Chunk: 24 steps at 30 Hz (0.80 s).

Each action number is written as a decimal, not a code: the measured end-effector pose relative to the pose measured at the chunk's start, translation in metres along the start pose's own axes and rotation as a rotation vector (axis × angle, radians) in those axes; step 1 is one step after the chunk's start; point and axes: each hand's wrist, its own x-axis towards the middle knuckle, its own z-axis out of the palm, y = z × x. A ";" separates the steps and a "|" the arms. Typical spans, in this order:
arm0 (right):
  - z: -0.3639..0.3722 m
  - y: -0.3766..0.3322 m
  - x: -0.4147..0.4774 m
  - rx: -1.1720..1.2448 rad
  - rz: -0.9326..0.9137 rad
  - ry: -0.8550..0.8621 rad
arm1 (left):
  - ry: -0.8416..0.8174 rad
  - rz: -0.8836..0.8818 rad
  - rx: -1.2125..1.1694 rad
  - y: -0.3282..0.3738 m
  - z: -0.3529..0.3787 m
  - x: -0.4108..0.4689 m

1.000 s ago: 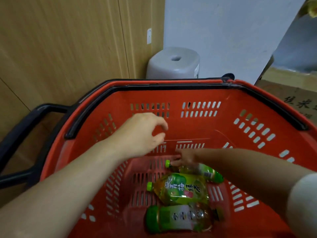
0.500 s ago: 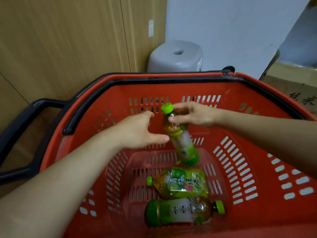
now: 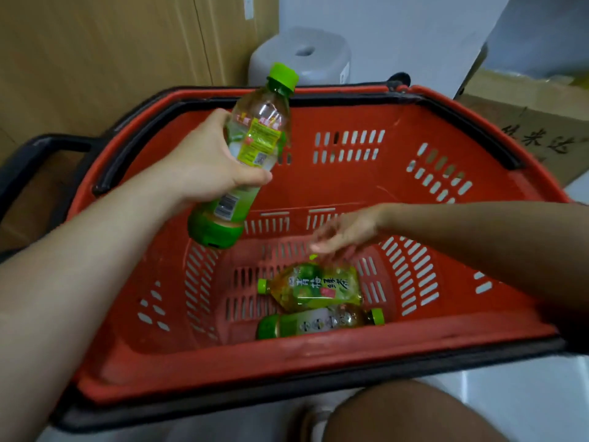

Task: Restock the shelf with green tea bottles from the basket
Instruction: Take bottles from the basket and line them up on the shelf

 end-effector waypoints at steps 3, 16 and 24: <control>0.030 0.010 0.013 -0.163 0.240 -0.185 | 0.019 -0.010 -0.013 0.000 -0.002 0.001; 0.052 0.010 0.022 -0.188 0.304 -0.294 | -0.040 -0.006 0.009 -0.003 -0.005 0.001; 0.058 -0.003 0.020 -0.165 0.202 -0.106 | -0.011 0.023 -0.014 -0.009 -0.008 0.006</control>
